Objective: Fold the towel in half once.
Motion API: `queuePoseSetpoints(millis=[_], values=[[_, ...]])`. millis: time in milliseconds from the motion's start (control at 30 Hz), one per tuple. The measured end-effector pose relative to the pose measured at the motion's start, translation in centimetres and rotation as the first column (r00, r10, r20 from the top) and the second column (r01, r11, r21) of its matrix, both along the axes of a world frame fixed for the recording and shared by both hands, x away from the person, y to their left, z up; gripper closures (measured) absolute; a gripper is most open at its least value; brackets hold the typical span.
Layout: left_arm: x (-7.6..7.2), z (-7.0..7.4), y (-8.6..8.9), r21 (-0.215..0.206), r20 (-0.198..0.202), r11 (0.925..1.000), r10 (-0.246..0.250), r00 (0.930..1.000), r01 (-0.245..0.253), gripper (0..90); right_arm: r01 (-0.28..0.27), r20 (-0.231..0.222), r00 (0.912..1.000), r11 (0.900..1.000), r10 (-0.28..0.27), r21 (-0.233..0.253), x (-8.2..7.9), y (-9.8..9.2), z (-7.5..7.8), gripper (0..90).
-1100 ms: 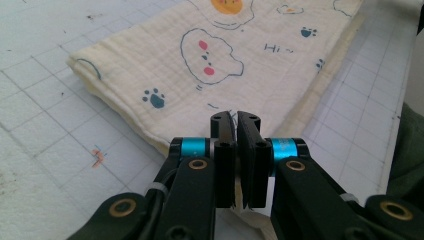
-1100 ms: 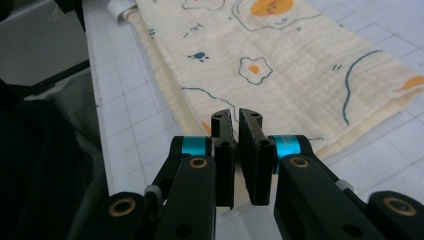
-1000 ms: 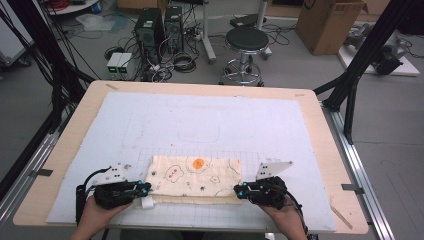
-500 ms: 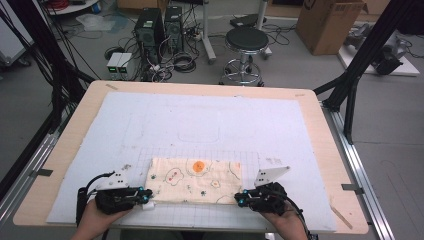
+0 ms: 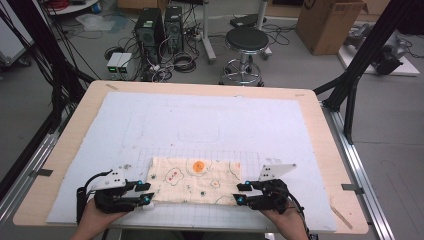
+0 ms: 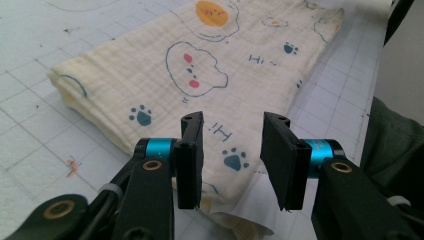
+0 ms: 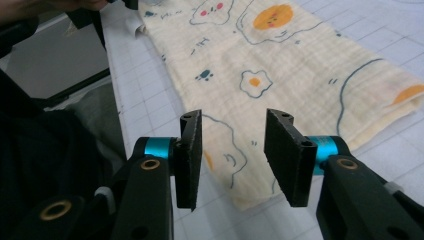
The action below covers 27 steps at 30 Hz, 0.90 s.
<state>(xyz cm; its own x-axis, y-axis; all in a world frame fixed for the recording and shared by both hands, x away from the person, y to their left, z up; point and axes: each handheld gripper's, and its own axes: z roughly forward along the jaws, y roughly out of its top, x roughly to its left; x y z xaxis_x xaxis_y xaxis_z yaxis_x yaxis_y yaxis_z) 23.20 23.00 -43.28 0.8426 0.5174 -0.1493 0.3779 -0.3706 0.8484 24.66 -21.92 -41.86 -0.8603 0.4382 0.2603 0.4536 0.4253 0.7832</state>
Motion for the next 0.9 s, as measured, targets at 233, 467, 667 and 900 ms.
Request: queuePoseSetpoints(millis=[233, 467, 667, 900], values=[[0.7, 0.0, -0.2, -0.011, 0.02, 0.9996, 0.027, 0.9994, -0.027, 55.2, 0.026, 0.023, 0.9994, 1.0, -0.027, 0.006, 0.9, 0.7, 0.4, 44.4], [2.2, 0.6, -1.4, -0.016, 0.016, 0.9992, 0.038, 0.9991, -0.038, 53.2, 0.074, 0.04, 0.9964, 0.997, -0.074, 0.0, 2.5, 1.6, 1.0, 35.8], [4.4, 1.6, -3.0, -0.029, 0.015, 0.9984, 0.05, 0.9986, -0.049, 58.0, 0.085, 0.064, 0.9944, 0.996, -0.084, -0.004, 4.2, 3.0, 2.0, 50.3], [6.7, 1.9, -4.2, -0.061, -0.002, 0.9955, 0.073, 0.9974, -0.073, 70.3, 0.075, 0.07, 0.9947, 0.997, -0.075, -0.001, 6.4, 4.9, 2.6, 68.0]])
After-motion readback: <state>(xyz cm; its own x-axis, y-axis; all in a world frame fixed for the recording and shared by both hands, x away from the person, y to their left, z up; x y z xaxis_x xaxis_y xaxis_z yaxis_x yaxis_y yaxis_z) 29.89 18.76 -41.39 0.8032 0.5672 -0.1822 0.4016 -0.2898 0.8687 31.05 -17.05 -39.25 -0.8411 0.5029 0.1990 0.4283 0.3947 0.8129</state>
